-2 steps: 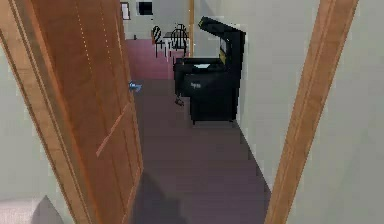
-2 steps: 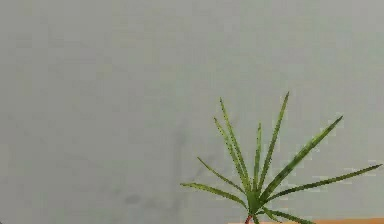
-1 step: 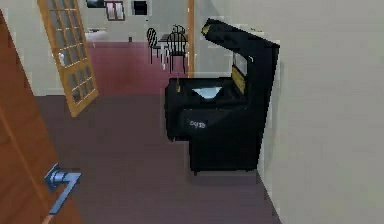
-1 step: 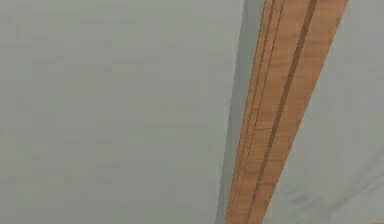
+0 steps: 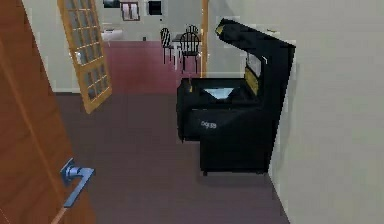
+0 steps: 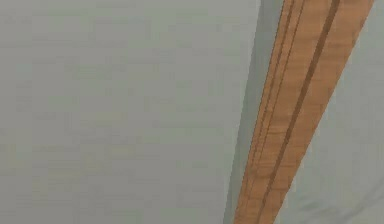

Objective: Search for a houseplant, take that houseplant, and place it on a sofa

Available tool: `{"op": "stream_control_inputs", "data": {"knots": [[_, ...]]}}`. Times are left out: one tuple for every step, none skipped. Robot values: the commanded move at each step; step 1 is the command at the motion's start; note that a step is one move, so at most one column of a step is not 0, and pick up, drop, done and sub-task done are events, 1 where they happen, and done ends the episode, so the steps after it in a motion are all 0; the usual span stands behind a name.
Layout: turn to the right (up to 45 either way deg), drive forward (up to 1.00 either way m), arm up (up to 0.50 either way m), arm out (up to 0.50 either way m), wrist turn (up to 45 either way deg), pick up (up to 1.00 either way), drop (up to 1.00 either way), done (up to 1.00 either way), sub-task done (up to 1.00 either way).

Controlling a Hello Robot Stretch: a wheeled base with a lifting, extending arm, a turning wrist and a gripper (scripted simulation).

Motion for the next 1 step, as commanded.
{"op": "stream_control_inputs", "data": {"knots": [[0.0,0.95,0.00,0.00,0.0,0.00,0.00,0.00,0.00]]}}
